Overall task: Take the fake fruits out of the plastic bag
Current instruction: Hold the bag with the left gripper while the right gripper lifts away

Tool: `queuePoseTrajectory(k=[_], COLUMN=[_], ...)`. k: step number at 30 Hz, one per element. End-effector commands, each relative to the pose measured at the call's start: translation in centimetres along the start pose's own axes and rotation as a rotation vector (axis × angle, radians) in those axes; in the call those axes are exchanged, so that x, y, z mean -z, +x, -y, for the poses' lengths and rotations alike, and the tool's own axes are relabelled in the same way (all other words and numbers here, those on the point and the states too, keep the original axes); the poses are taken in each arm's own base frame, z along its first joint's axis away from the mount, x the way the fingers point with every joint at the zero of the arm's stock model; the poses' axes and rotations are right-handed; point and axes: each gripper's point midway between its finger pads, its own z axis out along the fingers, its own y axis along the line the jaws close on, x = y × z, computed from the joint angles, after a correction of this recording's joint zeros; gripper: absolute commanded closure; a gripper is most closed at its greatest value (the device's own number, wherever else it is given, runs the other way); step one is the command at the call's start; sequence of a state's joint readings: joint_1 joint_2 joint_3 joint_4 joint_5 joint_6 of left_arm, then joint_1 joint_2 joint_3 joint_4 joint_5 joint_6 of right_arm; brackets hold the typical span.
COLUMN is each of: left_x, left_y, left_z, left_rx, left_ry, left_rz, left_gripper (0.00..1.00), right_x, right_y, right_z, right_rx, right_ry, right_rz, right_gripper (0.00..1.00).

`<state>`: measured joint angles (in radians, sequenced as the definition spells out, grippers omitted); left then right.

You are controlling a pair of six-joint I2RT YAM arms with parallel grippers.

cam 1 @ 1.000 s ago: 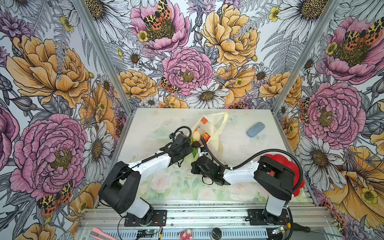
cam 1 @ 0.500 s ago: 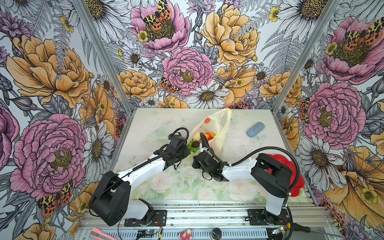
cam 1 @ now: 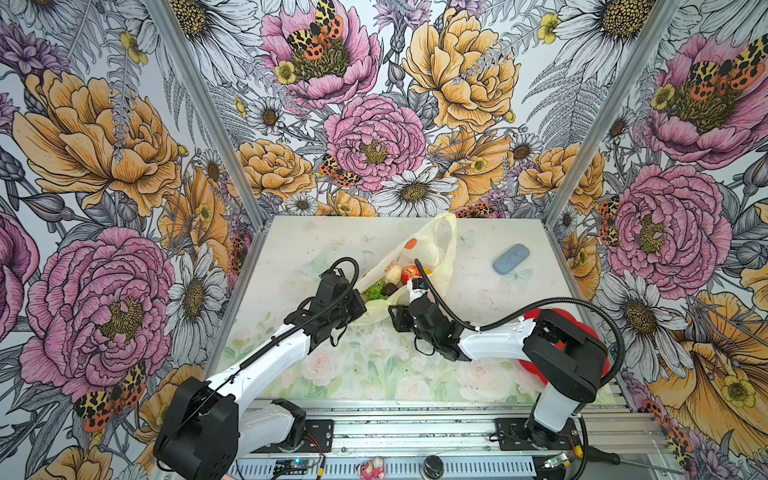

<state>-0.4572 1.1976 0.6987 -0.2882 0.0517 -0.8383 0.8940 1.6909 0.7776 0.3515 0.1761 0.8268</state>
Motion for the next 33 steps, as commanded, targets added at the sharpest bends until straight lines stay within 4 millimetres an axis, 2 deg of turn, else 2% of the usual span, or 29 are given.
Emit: queuePoseTrajectory(k=[1,4,7,10,12,14,16,20,25,30,33], left_x=[-0.4,-0.8,-0.8,-0.7,-0.6,-0.4,-0.3,0.1,0.7,0.6,0.0], left_y=[-1.2,-1.3,-1.1,-0.7,-0.4,-0.2,0.0,0.2,0.1,0.2,0.7], left_z=[-0.6,-0.9,-0.9,-0.8,-0.8,-0.6,-0.5,-0.6,-0.7,-1.5,-2.4], left_rx=[-0.069,-0.098,-0.122,-0.15,-0.171,-0.189,-0.204,-0.216,-0.228,-0.238,-0.244], left_ry=[-0.047,-0.07,-0.078,-0.085,-0.094,-0.095,-0.094,-0.099,-0.097,-0.123,-0.147], left_rz=[0.035,0.035,0.036,0.043,0.049,0.054,0.057,0.066,0.086,0.086,0.064], left_gripper=[1.0,1.0,1.0,1.0,1.0,1.0,1.0,1.0,1.0,1.0,1.0], right_x=[3.2,5.9,8.1,9.0,8.9,8.1,7.1,4.3,1.0,-0.3,-2.3], right_y=[-1.5,-2.3,-4.0,-6.2,-7.8,-9.4,-11.5,-13.7,-13.4,-12.6,-11.5], right_z=[-1.4,-1.4,-0.9,0.4,1.4,1.7,3.4,5.7,9.2,12.1,12.3], right_rx=[0.067,0.1,0.136,0.162,0.176,0.196,0.19,0.179,0.157,0.136,0.109], right_ry=[-0.062,-0.066,-0.021,0.084,0.154,0.206,0.295,0.417,0.557,0.61,0.53], right_rz=[0.01,0.025,0.052,0.071,0.085,0.081,0.082,0.042,-0.039,-0.087,-0.158], right_gripper=[0.38,0.29,0.25,0.25,0.25,0.24,0.23,0.19,0.2,0.2,0.31])
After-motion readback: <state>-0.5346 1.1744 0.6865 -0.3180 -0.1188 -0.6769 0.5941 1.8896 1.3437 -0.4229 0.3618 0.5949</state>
